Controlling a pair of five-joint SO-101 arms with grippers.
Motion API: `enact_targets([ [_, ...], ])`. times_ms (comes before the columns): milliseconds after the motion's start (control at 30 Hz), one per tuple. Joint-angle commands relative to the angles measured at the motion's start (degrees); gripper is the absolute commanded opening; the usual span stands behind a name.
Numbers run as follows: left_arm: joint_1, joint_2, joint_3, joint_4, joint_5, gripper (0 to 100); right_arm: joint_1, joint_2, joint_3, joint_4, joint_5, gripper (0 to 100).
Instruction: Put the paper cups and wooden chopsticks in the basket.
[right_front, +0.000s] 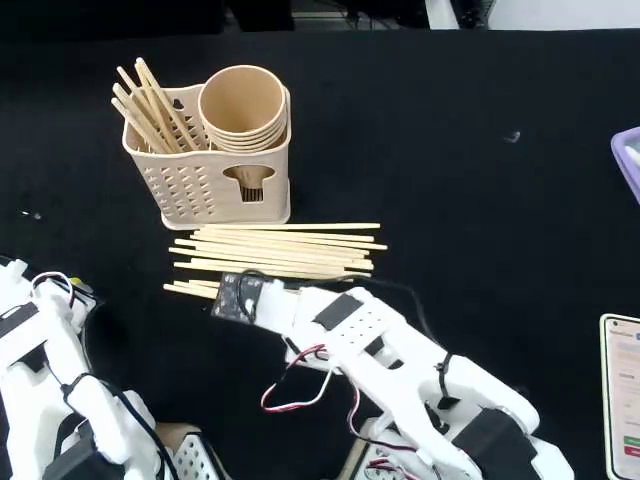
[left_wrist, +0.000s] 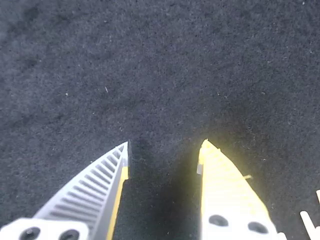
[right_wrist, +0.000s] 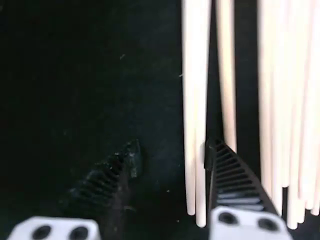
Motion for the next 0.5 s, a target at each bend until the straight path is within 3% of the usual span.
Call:
enact_targets([
  [0, 0.66, -1.14, -2.68, -0.7, 0.0, 22, -1.32, 0.22, -1.36, -1.58, -2.11, 21.9],
  [200, 0.66, -1.05, -2.68, -0.88, 0.0, 22, -1.49, 1.89, -2.51, 0.53, -2.02, 21.9],
  [467, 0.66, -1.05, -2.68, -0.7, 0.0, 22, -1.49, 16.31, -14.02, 7.56, -2.11, 18.7],
])
